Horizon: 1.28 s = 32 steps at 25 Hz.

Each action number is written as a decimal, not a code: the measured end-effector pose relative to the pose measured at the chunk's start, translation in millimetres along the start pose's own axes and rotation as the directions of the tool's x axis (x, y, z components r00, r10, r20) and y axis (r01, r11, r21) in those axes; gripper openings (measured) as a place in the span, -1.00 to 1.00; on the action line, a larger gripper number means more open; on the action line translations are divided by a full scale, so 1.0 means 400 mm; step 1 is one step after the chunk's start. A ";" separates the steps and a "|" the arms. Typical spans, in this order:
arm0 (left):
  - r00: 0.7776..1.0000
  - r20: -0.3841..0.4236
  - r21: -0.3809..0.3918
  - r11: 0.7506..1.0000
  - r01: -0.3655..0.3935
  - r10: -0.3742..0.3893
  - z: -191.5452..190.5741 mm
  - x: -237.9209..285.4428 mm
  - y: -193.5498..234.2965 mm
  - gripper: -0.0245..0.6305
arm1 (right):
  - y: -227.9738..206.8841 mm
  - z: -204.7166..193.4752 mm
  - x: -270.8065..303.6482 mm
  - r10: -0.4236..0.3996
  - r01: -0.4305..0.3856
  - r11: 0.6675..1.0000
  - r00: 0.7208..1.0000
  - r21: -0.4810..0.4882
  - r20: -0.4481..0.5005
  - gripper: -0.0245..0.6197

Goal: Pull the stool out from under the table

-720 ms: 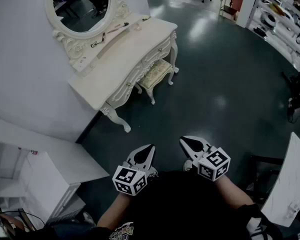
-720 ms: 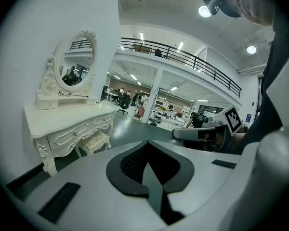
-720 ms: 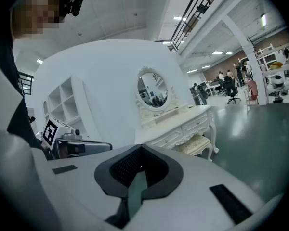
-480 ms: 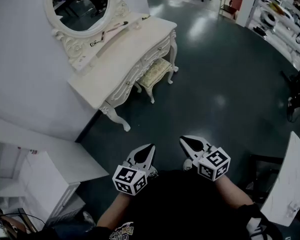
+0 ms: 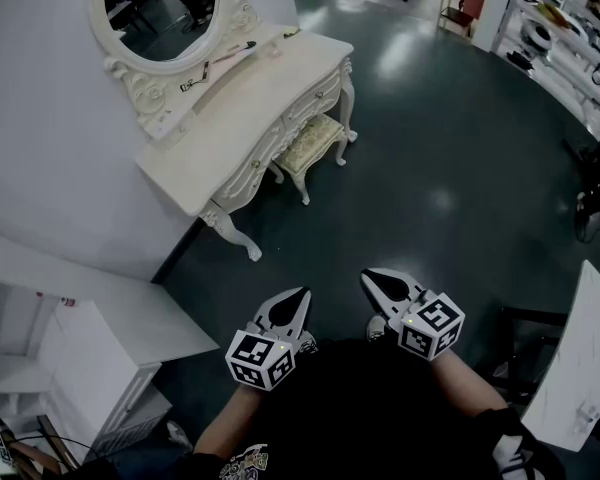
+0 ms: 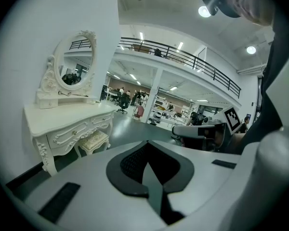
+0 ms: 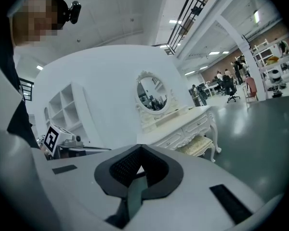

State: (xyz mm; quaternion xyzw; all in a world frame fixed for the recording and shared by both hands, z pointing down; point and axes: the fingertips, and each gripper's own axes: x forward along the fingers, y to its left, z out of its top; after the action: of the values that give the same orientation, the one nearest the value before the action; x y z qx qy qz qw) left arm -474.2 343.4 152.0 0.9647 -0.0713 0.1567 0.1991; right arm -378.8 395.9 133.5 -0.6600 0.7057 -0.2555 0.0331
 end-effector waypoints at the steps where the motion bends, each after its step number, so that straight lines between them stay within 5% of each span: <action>1: 1.000 -0.001 -0.001 1.000 0.000 0.000 -0.001 -0.001 -0.001 -0.91 | 0.001 -0.001 -0.001 -0.001 0.001 1.000 1.000 0.000 -0.003 -0.84; 13: 1.000 -0.022 0.006 1.000 -0.015 0.015 -0.015 0.020 -0.029 -0.91 | -0.039 -0.007 -0.034 -0.028 0.028 1.000 1.000 -0.005 -0.001 -0.84; 32: 0.996 -0.041 0.002 0.997 -0.078 0.078 -0.021 0.202 -0.202 -0.91 | -0.262 0.034 -0.197 0.017 -0.017 1.000 1.000 0.019 -0.002 -0.84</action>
State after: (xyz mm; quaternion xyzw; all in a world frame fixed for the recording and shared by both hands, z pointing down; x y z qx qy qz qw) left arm -384.2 414.5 156.8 0.9578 -0.1049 0.1840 0.1941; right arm -267.7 466.3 141.2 -0.6535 0.7089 -0.2624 0.0408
